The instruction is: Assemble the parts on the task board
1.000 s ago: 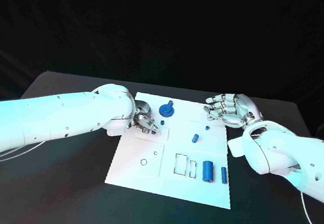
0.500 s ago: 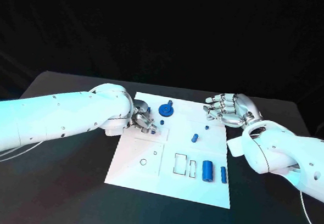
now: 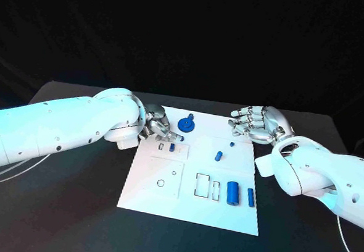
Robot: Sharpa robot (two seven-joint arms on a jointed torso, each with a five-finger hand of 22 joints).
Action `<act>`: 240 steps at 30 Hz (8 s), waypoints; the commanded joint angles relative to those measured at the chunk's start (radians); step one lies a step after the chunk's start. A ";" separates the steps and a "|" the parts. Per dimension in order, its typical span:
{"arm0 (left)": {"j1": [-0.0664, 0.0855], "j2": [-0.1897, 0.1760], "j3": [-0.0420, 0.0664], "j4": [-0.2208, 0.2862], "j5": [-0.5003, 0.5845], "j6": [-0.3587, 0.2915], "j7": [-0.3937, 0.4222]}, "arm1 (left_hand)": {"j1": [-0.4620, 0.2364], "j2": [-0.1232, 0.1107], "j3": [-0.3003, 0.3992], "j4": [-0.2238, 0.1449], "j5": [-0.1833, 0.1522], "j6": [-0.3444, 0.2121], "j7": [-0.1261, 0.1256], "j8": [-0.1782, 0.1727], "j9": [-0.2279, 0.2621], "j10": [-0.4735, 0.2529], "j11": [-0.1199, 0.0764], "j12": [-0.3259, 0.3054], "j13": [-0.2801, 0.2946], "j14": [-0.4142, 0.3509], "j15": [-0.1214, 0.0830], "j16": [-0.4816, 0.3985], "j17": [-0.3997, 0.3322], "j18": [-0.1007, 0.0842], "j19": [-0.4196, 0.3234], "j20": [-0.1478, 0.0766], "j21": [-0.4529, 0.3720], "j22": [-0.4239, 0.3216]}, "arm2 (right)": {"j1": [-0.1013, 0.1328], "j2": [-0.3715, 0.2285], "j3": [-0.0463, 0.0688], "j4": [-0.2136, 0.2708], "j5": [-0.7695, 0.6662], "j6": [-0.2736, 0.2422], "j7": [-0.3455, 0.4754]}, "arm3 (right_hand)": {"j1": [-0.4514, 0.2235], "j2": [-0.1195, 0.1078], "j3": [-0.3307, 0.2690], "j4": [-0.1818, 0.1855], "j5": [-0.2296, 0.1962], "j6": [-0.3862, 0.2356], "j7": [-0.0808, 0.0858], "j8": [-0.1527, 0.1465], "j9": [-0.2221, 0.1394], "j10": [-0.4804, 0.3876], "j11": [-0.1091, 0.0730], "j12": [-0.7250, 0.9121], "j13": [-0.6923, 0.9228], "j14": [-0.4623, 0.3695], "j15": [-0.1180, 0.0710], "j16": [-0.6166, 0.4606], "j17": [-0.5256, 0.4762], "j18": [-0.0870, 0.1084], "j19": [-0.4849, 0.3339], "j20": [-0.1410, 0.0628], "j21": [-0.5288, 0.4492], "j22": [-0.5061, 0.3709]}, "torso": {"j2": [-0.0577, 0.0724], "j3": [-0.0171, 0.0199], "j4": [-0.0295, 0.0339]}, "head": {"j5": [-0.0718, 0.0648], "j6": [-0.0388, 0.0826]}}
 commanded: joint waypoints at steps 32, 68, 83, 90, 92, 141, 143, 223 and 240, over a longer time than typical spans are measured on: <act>0.061 0.173 0.016 -0.404 -0.031 0.182 0.040 | 0.058 0.028 -0.034 0.006 0.004 -0.021 0.024 -0.076 -0.069 -0.001 0.022 0.009 -0.016 0.053 0.025 -0.010 0.101 0.011 -0.005 0.023 -0.010 -0.005 | 0.000 -0.002 0.000 0.004 -0.012 0.011 0.010 | -0.004 0.003 -0.003 -0.007 0.008 -0.004 0.045 0.002 -0.002 -0.004 0.000 -0.005 -0.005 -0.004 0.003 -0.007 -0.001 0.013 -0.006 0.004 -0.002 -0.009 | 0.011 -0.0009 -0.0075 | 0.007 0.020; 0.051 0.255 0.007 -0.529 -0.009 0.182 0.072 | 0.058 0.045 -0.046 0.000 0.003 -0.007 0.019 -0.070 -0.072 0.000 0.018 0.015 -0.013 0.057 0.023 -0.004 0.112 0.009 0.001 0.021 -0.005 0.006 | 0.000 0.007 0.000 0.012 -0.012 0.011 0.013 | -0.004 0.003 -0.004 -0.007 0.008 -0.004 0.045 0.002 -0.002 -0.004 0.000 -0.004 -0.007 -0.003 0.003 -0.008 -0.002 0.013 -0.005 0.004 -0.002 -0.013 | 0.010 0.0001 -0.0071 | 0.004 0.014; 0.041 0.270 0.001 -0.556 0.020 0.216 0.092 | 0.079 0.052 -0.044 -0.003 0.004 -0.002 0.017 -0.067 -0.073 -0.001 0.017 0.016 -0.014 0.056 0.021 -0.004 0.112 0.009 0.001 0.020 -0.004 0.008 | 0.000 0.009 0.000 0.021 -0.012 0.009 0.015 | -0.004 0.003 -0.004 -0.007 0.008 -0.004 0.045 0.002 -0.002 -0.004 0.000 -0.004 -0.007 -0.003 0.003 -0.008 -0.002 0.013 -0.005 0.004 -0.002 -0.013 | 0.010 -0.0007 -0.0060 | -0.001 0.008; 0.035 0.275 -0.002 -0.564 0.025 0.217 0.095 | 0.087 0.055 -0.043 -0.004 0.004 -0.002 0.017 -0.066 -0.073 -0.001 0.016 0.017 -0.014 0.057 0.021 -0.003 0.113 0.009 0.001 0.020 -0.004 0.008 | 0.000 0.009 0.000 0.021 -0.012 0.009 0.015 | -0.005 0.005 -0.003 -0.007 0.008 -0.003 0.045 0.003 -0.003 -0.004 0.000 -0.003 -0.009 -0.003 0.003 -0.009 -0.002 0.013 -0.005 0.004 -0.001 -0.017 | 0.010 -0.0006 -0.0061 | -0.002 0.006; 0.034 0.276 -0.003 -0.565 0.027 0.215 0.095 | 0.090 0.057 -0.042 -0.004 0.005 -0.001 0.017 -0.066 -0.073 0.000 0.016 0.017 -0.014 0.057 0.021 -0.003 0.113 0.009 0.001 0.019 -0.004 0.007 | 0.001 0.009 0.000 0.021 -0.012 0.009 0.015 | -0.005 0.005 -0.003 -0.007 0.008 -0.003 0.045 0.003 -0.003 -0.004 0.000 -0.003 -0.009 -0.003 0.003 -0.009 -0.002 0.013 -0.005 0.004 -0.001 -0.017 | 0.010 -0.0004 -0.0059 | -0.003 0.006; 0.033 0.270 -0.003 -0.573 0.075 0.161 0.086 | 0.117 0.071 -0.040 0.005 0.001 0.001 0.014 -0.041 -0.068 0.000 0.013 0.024 -0.019 0.056 0.018 -0.003 0.112 0.009 0.001 0.016 -0.003 0.012 | 0.001 0.012 0.000 0.014 -0.012 0.013 0.011 | -0.007 0.004 -0.004 -0.007 0.008 -0.004 0.046 0.003 -0.004 -0.004 0.001 -0.002 -0.012 -0.003 0.004 -0.011 -0.003 0.013 -0.005 0.004 -0.001 -0.022 | 0.009 0.0004 -0.0060 | -0.006 0.004; 0.033 0.270 -0.003 -0.574 0.075 0.157 0.086 | 0.114 0.072 -0.041 0.005 0.001 0.001 0.014 -0.041 -0.068 0.001 0.013 0.025 -0.018 0.056 0.018 -0.003 0.112 0.009 0.001 0.016 -0.003 0.012 | 0.001 0.011 0.000 0.015 -0.012 0.013 0.011 | -0.007 0.004 -0.004 -0.007 0.008 -0.004 0.046 0.003 -0.004 -0.004 0.001 -0.002 -0.012 -0.003 0.004 -0.011 -0.003 0.013 -0.005 0.004 -0.001 -0.022 | 0.010 0.0006 -0.0055 | -0.006 0.004; 0.049 -0.037 -0.029 -0.041 -0.084 -0.004 0.117 | 0.160 0.027 0.486 -0.287 0.020 0.007 -0.018 0.095 0.022 0.109 -0.020 0.083 0.047 0.081 -0.010 0.031 0.182 -0.010 0.059 -0.009 0.052 0.116 | -0.003 0.005 -0.001 -0.004 -0.018 0.020 0.015 | -0.010 0.009 -0.004 -0.006 0.013 -0.004 0.047 0.003 -0.006 -0.006 0.002 -0.001 -0.017 -0.003 0.005 -0.015 -0.004 0.013 -0.004 0.005 -0.001 -0.033 | -0.011 -0.0037 0.0173 | -0.002 -0.012; 0.026 -0.014 -0.056 -0.011 -0.209 0.005 0.132 | 0.159 0.018 0.496 -0.293 0.019 0.014 -0.019 0.093 0.020 0.118 -0.022 0.088 0.057 0.082 -0.011 0.033 0.186 -0.012 0.065 -0.010 0.057 0.127 | -0.004 0.005 -0.001 -0.001 -0.020 0.019 0.016 | -0.010 0.009 -0.004 -0.007 0.015 -0.004 0.047 0.004 -0.006 -0.006 0.002 0.000 -0.019 -0.003 0.005 -0.016 -0.004 0.013 -0.004 0.005 -0.001 -0.036 | -0.010 -0.0030 0.0155 | 0.000 -0.018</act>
